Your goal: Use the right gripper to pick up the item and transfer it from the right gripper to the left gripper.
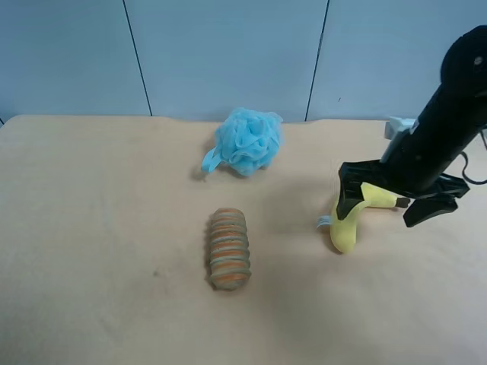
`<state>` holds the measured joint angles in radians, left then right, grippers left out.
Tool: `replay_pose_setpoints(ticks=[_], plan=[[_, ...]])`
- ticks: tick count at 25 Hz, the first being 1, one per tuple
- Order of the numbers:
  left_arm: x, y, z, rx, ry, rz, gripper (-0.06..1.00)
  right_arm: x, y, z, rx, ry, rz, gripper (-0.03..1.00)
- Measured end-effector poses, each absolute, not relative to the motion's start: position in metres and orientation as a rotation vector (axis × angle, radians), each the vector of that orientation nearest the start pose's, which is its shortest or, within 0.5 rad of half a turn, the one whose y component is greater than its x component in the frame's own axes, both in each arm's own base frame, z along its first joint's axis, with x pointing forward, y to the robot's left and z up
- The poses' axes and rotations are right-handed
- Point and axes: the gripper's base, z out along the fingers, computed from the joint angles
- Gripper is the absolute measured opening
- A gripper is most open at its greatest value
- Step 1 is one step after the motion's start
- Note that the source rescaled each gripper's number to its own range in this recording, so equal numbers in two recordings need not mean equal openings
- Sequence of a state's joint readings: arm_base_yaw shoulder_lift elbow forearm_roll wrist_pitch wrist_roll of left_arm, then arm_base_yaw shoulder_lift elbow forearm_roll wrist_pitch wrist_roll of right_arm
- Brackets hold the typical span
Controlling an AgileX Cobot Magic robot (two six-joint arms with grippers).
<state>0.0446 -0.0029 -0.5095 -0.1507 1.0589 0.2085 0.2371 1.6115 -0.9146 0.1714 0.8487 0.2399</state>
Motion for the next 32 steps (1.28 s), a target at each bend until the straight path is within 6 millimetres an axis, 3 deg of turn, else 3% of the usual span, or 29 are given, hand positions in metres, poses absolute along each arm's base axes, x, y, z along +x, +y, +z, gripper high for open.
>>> replay_pose_setpoints(ticks=[13, 18, 22, 30, 32], plan=[[-0.006, -0.012, 0.281, 0.173, 2.014, -0.020, 1.00, 0.298, 0.085, 0.130, 0.208, 3.043, 0.209, 1.00], [-0.006, -0.012, 0.281, 0.173, 2.014, -0.020, 1.00, 0.300, 0.085, 0.117, 0.214, 3.056, 0.198, 0.90], [-0.006, -0.012, 0.281, 0.173, 2.014, -0.020, 1.00, 0.300, 0.085, 0.112, 0.217, 3.071, 0.191, 0.71], [-0.006, -0.012, 0.281, 0.173, 2.014, -0.020, 1.00, 0.302, 0.085, 0.111, 0.213, 3.054, 0.193, 0.06], [-0.006, -0.012, 0.281, 0.173, 2.014, -0.020, 1.00, 0.302, 0.085, 0.113, 0.203, 3.058, 0.192, 0.00]])
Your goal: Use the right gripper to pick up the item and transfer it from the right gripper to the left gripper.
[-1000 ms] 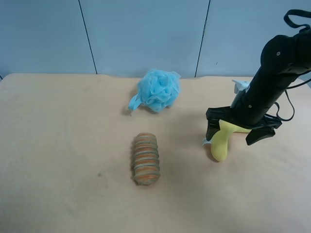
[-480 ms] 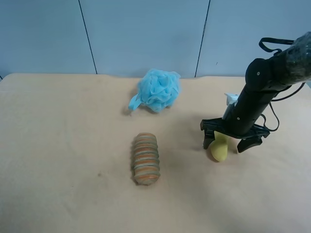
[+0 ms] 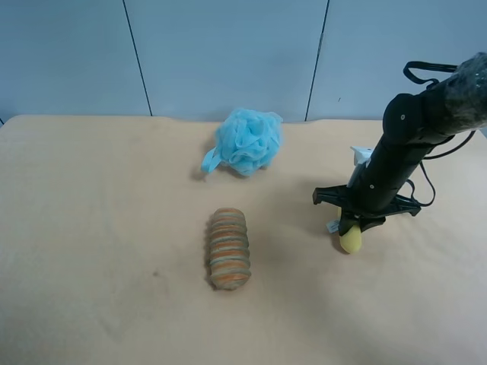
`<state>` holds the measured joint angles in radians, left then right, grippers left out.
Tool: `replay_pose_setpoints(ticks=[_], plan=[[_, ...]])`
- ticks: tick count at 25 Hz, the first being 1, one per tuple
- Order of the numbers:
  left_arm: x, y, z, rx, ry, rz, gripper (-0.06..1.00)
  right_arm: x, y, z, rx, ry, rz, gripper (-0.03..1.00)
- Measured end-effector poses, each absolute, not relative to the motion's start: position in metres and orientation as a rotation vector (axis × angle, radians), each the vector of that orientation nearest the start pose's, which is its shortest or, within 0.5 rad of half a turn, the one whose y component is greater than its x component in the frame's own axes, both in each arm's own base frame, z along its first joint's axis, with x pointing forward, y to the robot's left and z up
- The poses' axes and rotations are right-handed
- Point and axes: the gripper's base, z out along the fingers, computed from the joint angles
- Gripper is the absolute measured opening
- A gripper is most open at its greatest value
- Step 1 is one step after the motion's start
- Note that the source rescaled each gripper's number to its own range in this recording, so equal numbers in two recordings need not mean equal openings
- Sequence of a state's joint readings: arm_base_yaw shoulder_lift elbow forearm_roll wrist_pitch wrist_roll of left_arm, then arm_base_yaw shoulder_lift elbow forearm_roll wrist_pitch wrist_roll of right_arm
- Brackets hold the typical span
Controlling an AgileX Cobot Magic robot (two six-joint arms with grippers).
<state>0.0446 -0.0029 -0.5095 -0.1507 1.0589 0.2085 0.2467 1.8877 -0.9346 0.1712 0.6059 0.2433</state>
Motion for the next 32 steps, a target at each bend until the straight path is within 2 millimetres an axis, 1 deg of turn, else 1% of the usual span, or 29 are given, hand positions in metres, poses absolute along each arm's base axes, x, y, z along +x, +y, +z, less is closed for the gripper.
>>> replay_pose_setpoints(ticks=[2, 4, 7, 9, 13, 16, 20, 22, 25, 28, 32], plan=[[-0.006, -0.012, 0.281, 0.173, 2.014, -0.020, 1.00, 0.302, 0.086, 0.117, 0.167, 3.089, 0.189, 0.00], [-0.006, -0.012, 0.281, 0.173, 2.014, -0.020, 1.00, 0.305, 0.087, 0.129, 0.087, 3.111, 0.194, 0.00], [-0.006, -0.012, 0.281, 0.173, 2.014, -0.020, 1.00, 0.308, 0.090, 0.159, -0.065, 3.122, 0.213, 0.00], [-0.006, -0.012, 0.281, 0.173, 2.014, -0.020, 1.00, 0.308, 0.095, 0.181, -0.194, 3.115, 0.223, 0.00], [-0.006, -0.012, 0.281, 0.173, 2.013, -0.022, 1.00, 0.301, 0.113, 0.218, -0.480, 3.052, 0.206, 0.00], [-0.003, -0.014, 0.281, 0.174, 2.036, -0.047, 1.00, 0.292, 0.131, 0.236, -0.676, 3.004, 0.146, 0.00], [0.010, -0.015, 0.282, 0.176, 2.131, -0.088, 1.00, 0.277, 0.163, 0.244, -0.970, 2.922, 0.061, 0.00], [0.015, -0.015, 0.287, 0.196, 2.167, -0.093, 1.00, 0.265, 0.182, 0.246, -1.133, 2.860, 0.035, 0.00], [0.022, -0.017, 0.298, 0.271, 2.173, -0.098, 1.00, 0.245, 0.208, 0.246, -1.360, 2.759, 0.025, 0.00], [0.023, -0.020, 0.309, 0.376, 2.153, -0.122, 1.00, 0.228, 0.227, 0.246, -1.522, 2.677, 0.053, 0.00], [0.025, -0.023, 0.315, 0.536, 2.185, -0.163, 1.00, 0.211, 0.242, 0.246, -1.677, 2.588, 0.083, 0.00]])
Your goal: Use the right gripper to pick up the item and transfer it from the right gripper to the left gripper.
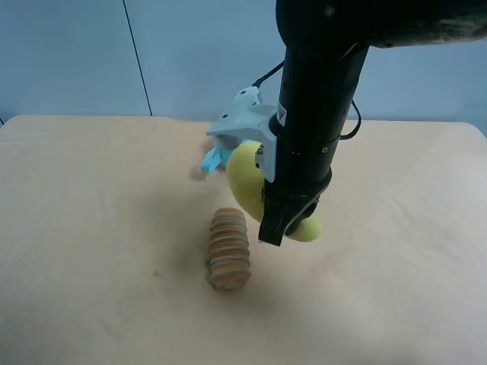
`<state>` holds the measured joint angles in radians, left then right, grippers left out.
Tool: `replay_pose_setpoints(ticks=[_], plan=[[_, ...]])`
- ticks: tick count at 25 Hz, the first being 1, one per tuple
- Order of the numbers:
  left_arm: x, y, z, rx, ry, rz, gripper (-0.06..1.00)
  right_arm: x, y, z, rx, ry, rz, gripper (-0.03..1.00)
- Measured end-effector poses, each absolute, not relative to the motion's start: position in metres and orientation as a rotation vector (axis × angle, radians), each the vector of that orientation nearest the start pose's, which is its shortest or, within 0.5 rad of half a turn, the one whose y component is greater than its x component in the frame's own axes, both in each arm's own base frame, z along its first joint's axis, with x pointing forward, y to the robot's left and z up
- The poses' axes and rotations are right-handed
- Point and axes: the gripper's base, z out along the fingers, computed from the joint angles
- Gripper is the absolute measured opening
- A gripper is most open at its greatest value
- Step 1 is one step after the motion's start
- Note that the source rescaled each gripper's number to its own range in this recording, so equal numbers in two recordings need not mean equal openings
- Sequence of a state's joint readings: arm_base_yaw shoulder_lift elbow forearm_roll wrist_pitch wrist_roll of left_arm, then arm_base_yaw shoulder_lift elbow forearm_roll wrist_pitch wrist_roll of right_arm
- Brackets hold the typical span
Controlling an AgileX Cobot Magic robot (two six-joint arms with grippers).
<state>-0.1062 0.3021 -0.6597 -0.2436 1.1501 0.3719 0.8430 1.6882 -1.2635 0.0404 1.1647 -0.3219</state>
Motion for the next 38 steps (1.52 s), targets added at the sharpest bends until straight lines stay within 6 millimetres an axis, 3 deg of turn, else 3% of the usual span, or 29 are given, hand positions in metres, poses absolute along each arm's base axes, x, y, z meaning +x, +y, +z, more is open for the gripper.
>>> replay_pose_setpoints(ticks=[12, 21, 28, 38], plan=[[0.050, -0.043, 0.314, 1.027, 2.237, -0.283, 1.00, 0.177, 0.271, 0.247, -1.973, 2.363, 0.233, 0.00], [0.075, -0.067, 0.298, 1.384, 2.246, -0.184, 1.00, 0.161, 0.284, 0.247, -2.072, 2.244, 0.289, 0.00], [0.096, -0.091, 0.291, 1.468, 2.159, -0.143, 1.00, 0.155, 0.289, 0.249, -2.094, 2.216, 0.420, 0.00], [0.107, -0.109, 0.289, 1.549, 2.007, -0.132, 1.00, 0.140, 0.302, 0.257, -2.079, 2.154, 0.786, 0.00]])
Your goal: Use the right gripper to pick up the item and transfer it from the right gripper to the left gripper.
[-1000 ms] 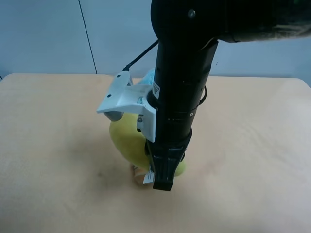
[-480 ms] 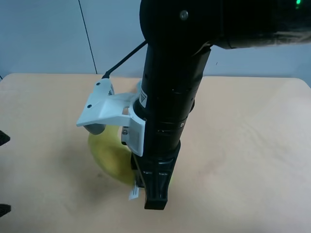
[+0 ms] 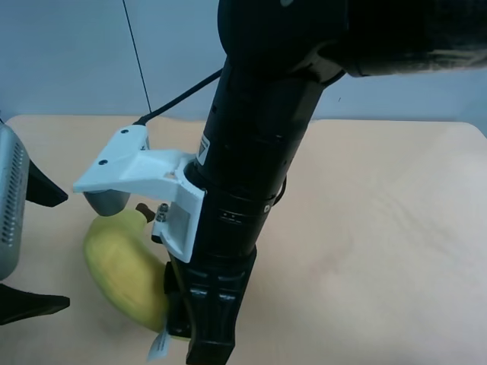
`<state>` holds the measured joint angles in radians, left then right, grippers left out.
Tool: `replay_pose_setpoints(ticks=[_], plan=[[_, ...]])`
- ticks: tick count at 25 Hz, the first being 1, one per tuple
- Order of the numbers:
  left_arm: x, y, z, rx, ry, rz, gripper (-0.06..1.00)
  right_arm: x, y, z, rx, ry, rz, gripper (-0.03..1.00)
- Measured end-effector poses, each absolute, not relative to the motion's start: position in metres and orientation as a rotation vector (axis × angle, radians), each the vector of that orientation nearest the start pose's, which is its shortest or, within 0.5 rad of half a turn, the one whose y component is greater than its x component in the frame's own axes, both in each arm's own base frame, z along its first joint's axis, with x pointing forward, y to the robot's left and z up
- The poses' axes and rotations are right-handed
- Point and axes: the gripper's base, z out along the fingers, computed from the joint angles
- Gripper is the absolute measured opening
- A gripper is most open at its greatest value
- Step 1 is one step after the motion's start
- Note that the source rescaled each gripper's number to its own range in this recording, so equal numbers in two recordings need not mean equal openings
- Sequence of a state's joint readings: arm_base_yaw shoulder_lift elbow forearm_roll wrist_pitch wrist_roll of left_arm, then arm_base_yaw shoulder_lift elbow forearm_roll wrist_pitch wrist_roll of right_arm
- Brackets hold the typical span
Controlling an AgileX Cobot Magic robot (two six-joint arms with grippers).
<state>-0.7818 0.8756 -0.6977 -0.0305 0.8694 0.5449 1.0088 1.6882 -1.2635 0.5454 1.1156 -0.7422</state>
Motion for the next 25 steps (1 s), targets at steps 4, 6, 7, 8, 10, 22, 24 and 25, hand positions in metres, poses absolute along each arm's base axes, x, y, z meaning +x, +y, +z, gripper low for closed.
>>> replay_pose_setpoints(ticks=[4, 6, 7, 8, 10, 22, 24, 25], plan=[[0.1091, -0.1110, 0.2909, 1.568, 1.945, -0.116, 1.00, 0.1374, 0.3042, 0.2595, -2.076, 2.128, 0.851, 0.00], [0.1096, -0.1116, 0.2915, 1.585, 1.918, -0.107, 1.00, 0.1366, 0.3052, 0.2604, -2.075, 2.115, 0.875, 0.00], [0.1096, -0.1117, 0.2916, 1.598, 1.905, -0.102, 1.00, 0.1364, 0.3056, 0.2606, -2.074, 2.109, 0.882, 0.00], [0.1095, -0.1119, 0.2916, 1.611, 1.891, -0.099, 1.00, 0.1364, 0.3059, 0.2608, -2.075, 2.102, 0.885, 0.00], [0.1091, -0.1124, 0.2917, 1.639, 1.865, -0.096, 1.00, 0.1363, 0.3068, 0.2613, -2.069, 2.093, 0.896, 0.00], [0.1031, -0.1159, 0.2909, 1.821, 1.713, -0.119, 1.00, 0.1372, 0.3083, 0.2617, -2.058, 2.072, 0.900, 0.00], [0.1030, -0.1159, 0.2909, 1.840, 1.691, -0.110, 1.00, 0.1375, 0.3097, 0.2624, -2.045, 2.059, 0.911, 0.00], [0.1030, -0.1159, 0.2909, 1.850, 1.679, -0.105, 0.99, 0.1375, 0.3106, 0.2629, -2.036, 2.053, 0.922, 0.00]])
